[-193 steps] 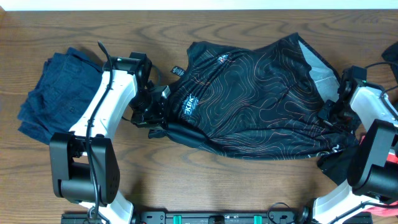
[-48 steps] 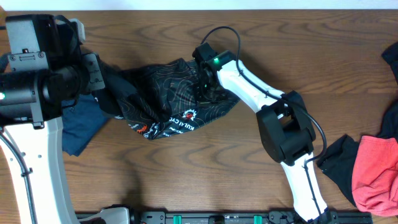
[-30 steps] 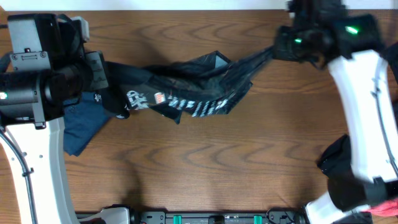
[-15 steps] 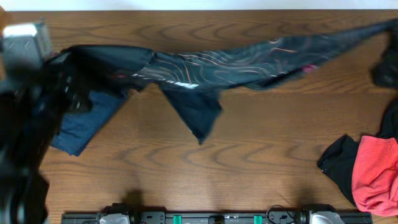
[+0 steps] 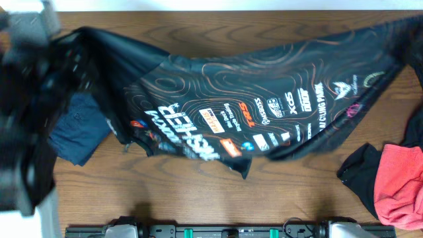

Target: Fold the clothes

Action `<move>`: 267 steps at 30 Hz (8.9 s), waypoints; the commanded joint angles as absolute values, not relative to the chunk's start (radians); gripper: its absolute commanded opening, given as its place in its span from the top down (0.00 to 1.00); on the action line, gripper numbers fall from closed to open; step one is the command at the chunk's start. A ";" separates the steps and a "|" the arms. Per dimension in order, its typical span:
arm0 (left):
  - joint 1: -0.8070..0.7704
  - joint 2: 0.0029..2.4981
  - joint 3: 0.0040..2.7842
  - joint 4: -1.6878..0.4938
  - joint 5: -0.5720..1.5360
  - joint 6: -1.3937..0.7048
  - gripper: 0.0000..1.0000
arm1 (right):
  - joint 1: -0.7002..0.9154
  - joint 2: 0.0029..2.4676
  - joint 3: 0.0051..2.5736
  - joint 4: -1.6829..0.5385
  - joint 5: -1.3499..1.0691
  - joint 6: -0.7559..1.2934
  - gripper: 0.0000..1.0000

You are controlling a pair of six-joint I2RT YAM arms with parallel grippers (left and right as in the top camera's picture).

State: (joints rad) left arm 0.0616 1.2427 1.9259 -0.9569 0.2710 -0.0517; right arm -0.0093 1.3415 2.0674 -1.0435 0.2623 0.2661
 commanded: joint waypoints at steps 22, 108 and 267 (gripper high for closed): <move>0.090 1.686 1.991 0.049 0.440 -0.233 0.94 | -0.293 1.771 2.288 -0.694 0.072 0.456 0.99; -0.448 1.313 1.262 -1.493 0.162 -0.425 0.94 | 0.344 2.375 1.647 -0.152 -0.127 0.303 0.73; -0.421 1.894 1.262 -0.782 0.407 -0.223 0.94 | -0.242 1.754 1.475 -1.347 0.411 0.351 0.99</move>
State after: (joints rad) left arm -0.4217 1.9533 1.2652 -0.7322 0.4255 -0.2138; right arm -0.2260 1.7664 1.4773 -1.3426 0.4068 0.3340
